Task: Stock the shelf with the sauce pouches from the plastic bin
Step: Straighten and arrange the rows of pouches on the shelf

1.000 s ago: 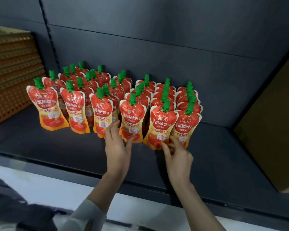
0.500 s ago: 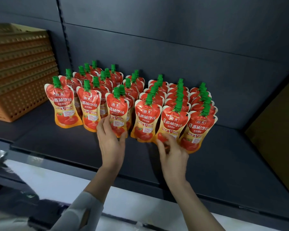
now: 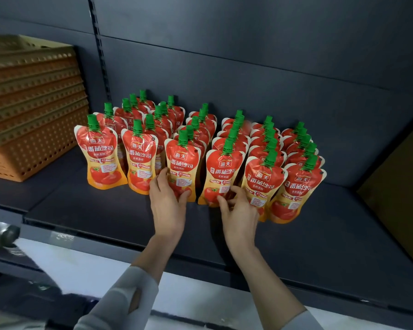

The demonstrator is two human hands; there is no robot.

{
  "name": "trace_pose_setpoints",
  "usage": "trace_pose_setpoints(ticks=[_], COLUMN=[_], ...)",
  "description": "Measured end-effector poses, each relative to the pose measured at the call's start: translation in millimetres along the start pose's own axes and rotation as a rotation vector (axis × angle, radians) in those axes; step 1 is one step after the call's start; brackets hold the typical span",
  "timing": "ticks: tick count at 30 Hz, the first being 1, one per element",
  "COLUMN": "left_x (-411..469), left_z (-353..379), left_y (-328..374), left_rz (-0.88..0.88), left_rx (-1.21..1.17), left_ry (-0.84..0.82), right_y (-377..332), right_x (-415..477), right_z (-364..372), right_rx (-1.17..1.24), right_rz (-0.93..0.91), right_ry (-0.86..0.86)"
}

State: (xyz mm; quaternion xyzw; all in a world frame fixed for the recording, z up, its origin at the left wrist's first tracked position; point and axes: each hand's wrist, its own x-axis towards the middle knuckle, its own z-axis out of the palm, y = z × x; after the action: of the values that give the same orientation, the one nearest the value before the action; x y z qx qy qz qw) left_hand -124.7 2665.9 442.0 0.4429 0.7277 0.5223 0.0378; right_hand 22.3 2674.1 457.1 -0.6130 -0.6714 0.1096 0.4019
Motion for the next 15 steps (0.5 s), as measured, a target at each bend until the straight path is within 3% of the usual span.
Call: trace_pose_setpoints(ticks=[5,11,13,15], left_x=[0,6,9,11], left_z=[1,-6,-8,-9], left_y=[-1,-2,-1,0], left_rz=[0.021,0.065,0.080,0.077], left_rx=[-0.016,0.025,0.033,0.037], left_ry=[-0.003,-0.006,-0.004,-0.019], right_y=[-6,-73,-101,-125], right_x=[-3,50,82,109], right_z=[-4,-57,-69,-71], right_rx=[0.049,0.090,0.026,-0.070], right_rz=[-0.055,-0.532,-0.593,-0.571], right_ry=[0.089,0.234,0.148,-0.078])
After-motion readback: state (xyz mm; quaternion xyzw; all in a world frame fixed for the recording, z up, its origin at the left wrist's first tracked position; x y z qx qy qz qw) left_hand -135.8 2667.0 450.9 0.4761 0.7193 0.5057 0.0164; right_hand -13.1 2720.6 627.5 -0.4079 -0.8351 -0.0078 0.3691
